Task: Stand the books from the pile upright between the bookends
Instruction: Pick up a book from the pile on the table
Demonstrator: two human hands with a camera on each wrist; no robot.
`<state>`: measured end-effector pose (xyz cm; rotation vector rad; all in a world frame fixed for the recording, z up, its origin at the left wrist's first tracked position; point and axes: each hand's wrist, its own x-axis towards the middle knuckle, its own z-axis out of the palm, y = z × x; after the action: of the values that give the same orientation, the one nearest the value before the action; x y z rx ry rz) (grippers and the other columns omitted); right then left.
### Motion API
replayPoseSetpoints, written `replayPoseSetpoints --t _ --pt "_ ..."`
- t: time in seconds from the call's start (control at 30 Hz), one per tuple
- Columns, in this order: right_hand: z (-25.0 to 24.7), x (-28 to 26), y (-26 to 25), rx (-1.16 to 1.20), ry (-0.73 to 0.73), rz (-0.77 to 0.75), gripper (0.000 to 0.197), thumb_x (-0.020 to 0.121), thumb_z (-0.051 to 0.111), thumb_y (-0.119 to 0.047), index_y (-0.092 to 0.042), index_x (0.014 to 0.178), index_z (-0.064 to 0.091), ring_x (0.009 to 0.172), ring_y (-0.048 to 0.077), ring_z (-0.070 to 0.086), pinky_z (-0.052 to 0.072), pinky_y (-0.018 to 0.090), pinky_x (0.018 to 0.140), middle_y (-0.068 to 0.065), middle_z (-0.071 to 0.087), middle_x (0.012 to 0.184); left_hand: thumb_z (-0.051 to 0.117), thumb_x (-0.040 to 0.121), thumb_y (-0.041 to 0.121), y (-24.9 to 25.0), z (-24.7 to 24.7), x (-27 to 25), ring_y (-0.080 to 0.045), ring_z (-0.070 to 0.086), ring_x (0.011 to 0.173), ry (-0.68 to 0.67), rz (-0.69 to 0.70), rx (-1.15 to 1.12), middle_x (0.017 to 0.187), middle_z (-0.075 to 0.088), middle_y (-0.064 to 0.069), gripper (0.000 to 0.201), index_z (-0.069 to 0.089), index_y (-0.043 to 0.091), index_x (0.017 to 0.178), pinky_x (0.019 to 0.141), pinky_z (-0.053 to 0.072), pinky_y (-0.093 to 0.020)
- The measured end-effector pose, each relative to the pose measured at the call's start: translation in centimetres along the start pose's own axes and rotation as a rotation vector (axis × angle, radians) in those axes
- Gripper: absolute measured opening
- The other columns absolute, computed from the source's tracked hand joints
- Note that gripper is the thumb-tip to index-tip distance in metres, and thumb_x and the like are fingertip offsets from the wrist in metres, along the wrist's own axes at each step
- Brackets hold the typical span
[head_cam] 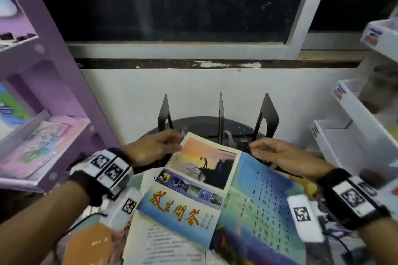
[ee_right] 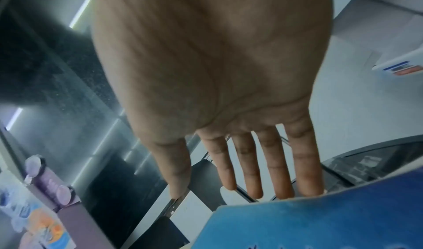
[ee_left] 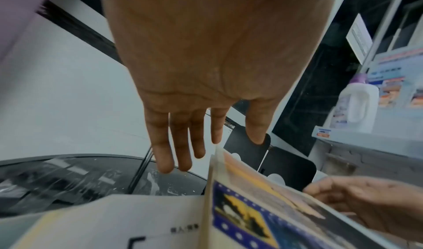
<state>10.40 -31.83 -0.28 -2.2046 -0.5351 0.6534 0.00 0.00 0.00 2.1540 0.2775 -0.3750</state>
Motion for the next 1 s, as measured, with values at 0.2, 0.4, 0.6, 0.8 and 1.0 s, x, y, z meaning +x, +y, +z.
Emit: replayPoseSetpoints --t 0.2,0.4,0.6,0.8,1.0 --pt "1.2 1.6 0.3 -0.183 -0.113 -0.080 0.028 0.091 0.057 -0.046 -0.031 0.114 0.062 0.098 -0.002 0.062 0.045 0.014 0.079 -0.016 0.067 0.108 0.053 0.096 0.026 1.1 1.8 2.6 -0.005 0.058 0.089 -0.084 -0.045 0.076 0.108 0.057 0.004 0.043 0.037 0.018 0.135 0.064 0.050 -0.009" --pt "1.6 2.4 1.0 -0.316 -0.117 -0.130 0.034 0.088 0.059 -0.053 -0.024 0.103 0.069 0.099 0.014 0.067 0.047 0.043 0.099 -0.008 0.072 0.103 0.058 0.093 0.032 0.4 3.0 2.6 -0.014 0.057 0.101 0.031 0.031 0.195 0.122 0.057 0.001 0.053 0.037 0.020 0.139 0.076 0.046 -0.019" --pt "1.9 1.8 0.3 -0.407 -0.089 -0.138 0.036 0.089 0.055 -0.055 -0.024 0.101 0.068 0.100 0.015 0.066 0.047 0.043 0.099 -0.007 0.071 0.103 0.059 0.092 0.034 0.8 2.7 1.7 -0.012 0.055 0.097 0.118 0.085 0.250 0.117 0.048 0.005 0.064 0.027 0.024 0.146 0.074 0.044 -0.020" --pt "1.6 0.2 -1.2 -0.386 -0.026 -0.179 0.028 0.092 0.055 -0.049 -0.024 0.102 0.062 0.101 0.017 0.065 0.050 0.038 0.094 -0.004 0.068 0.104 0.063 0.090 0.026 2.2 1.6 -0.5 -0.025 0.062 0.102 0.193 0.201 0.193 0.121 0.054 -0.002 0.054 0.038 0.023 0.138 0.087 0.055 -0.041" --pt "1.0 -2.5 -3.3 -0.258 0.064 -0.269 0.024 0.092 0.060 -0.039 -0.020 0.107 0.062 0.090 0.014 0.069 0.053 0.028 0.080 -0.003 0.071 0.099 0.060 0.091 0.011 3.2 1.1 -3.5 -0.026 0.065 0.102 0.249 0.334 -0.049 0.115 0.064 -0.006 0.030 0.051 0.015 0.120 0.084 0.056 -0.043"
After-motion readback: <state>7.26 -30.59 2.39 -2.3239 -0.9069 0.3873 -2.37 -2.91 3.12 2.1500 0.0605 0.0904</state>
